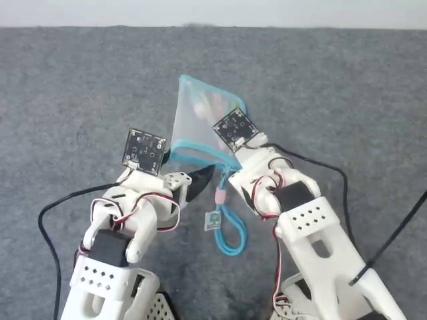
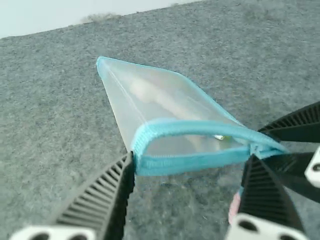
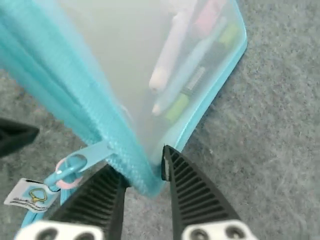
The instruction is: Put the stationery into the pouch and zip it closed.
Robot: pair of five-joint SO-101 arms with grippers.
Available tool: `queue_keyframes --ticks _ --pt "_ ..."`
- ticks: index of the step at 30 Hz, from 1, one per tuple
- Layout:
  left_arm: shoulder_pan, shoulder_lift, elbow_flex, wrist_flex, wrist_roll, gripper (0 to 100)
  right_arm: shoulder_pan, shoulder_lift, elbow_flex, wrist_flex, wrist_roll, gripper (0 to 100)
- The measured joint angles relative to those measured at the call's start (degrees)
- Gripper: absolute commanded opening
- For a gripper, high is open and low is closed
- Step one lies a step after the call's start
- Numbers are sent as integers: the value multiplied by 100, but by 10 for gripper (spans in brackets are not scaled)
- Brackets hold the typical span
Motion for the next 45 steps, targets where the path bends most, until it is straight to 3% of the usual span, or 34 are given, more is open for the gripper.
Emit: queue_keyframes --ticks 12,17,27,34,45 --pt "-440 -2936 607 554 -360 306 -9 1424 -1389 422 -237 6" --pt "-431 -2831 721 475 -396 274 9 1380 -1881 976 -290 6" --pt "686 -1538 976 -62 -519 273 0 826 -1899 1451 -519 6" --pt "774 -1090 1116 -475 -554 272 -396 791 -1899 1758 -519 6" --pt "782 -791 1301 -897 -571 214 -448 782 -1899 1811 -519 6"
